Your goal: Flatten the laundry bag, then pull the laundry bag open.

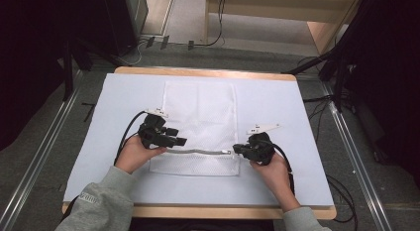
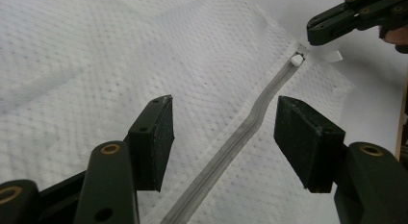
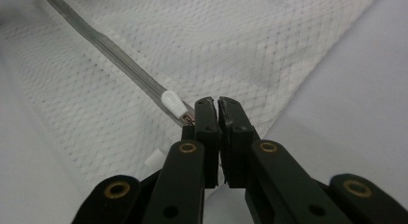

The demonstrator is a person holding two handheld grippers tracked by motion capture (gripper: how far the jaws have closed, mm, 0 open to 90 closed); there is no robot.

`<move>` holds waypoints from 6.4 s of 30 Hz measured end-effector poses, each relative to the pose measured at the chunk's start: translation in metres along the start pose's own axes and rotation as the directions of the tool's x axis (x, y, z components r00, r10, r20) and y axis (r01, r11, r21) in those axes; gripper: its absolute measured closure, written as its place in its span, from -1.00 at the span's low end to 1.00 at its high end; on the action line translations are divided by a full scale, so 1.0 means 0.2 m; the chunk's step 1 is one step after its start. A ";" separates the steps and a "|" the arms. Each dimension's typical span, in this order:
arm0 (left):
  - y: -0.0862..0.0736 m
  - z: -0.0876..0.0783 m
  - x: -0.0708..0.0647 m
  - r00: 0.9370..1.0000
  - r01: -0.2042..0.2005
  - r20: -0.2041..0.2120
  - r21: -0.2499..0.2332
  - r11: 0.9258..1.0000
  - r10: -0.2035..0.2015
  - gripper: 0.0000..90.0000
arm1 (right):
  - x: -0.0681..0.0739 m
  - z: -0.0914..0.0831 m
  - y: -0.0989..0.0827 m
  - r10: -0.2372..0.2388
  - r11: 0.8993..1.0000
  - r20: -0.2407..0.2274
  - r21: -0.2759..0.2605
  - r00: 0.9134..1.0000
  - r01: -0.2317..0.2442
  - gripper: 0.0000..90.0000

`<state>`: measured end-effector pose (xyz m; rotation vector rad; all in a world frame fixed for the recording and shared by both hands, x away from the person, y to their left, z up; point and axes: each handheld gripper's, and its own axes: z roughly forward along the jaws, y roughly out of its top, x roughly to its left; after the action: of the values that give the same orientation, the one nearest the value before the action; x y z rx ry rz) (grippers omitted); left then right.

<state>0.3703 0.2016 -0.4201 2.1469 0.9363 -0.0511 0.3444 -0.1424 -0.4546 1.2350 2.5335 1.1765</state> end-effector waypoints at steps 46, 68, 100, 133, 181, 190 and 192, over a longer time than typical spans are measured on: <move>0.10 0.27 -0.22 0.994 -0.091 0.070 0.034 0.995 0.088 -0.06 | 0.01 0.08 -0.03 -0.037 0.998 -0.018 0.043 0.999 0.038 0.95; 0.16 0.46 -0.27 0.989 -0.085 0.128 0.110 0.990 0.071 0.68 | 0.01 0.08 -0.03 -0.034 0.998 -0.015 0.043 0.999 0.035 0.93; 0.14 0.59 -0.28 0.988 -0.074 0.143 0.111 0.991 0.058 0.79 | 0.02 0.08 -0.06 -0.049 0.999 -0.009 0.009 0.999 0.049 0.92; 0.14 0.60 -0.28 0.984 -0.054 0.176 0.128 0.990 0.031 0.95 | 0.02 0.08 -0.07 -0.086 0.996 0.003 0.005 0.996 0.086 1.00; 0.15 0.44 -0.16 0.983 -0.020 0.184 0.188 0.982 -0.015 0.96 | 0.01 0.08 -0.08 -0.083 0.997 -0.010 -0.002 0.996 0.083 1.00; 0.14 0.42 -0.15 0.983 -0.014 0.184 0.193 0.981 -0.022 0.96 | 0.01 0.08 -0.07 -0.084 0.996 -0.016 -0.004 0.996 0.084 1.00; 0.14 0.41 -0.14 0.983 -0.010 0.181 0.196 0.981 -0.026 0.96 | 0.01 0.08 -0.07 -0.083 0.997 -0.018 -0.004 0.996 0.083 1.00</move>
<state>0.3874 0.1178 -0.4505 2.2726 0.8623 -0.3532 0.3402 -0.1380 -0.4752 1.1117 2.5675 1.1785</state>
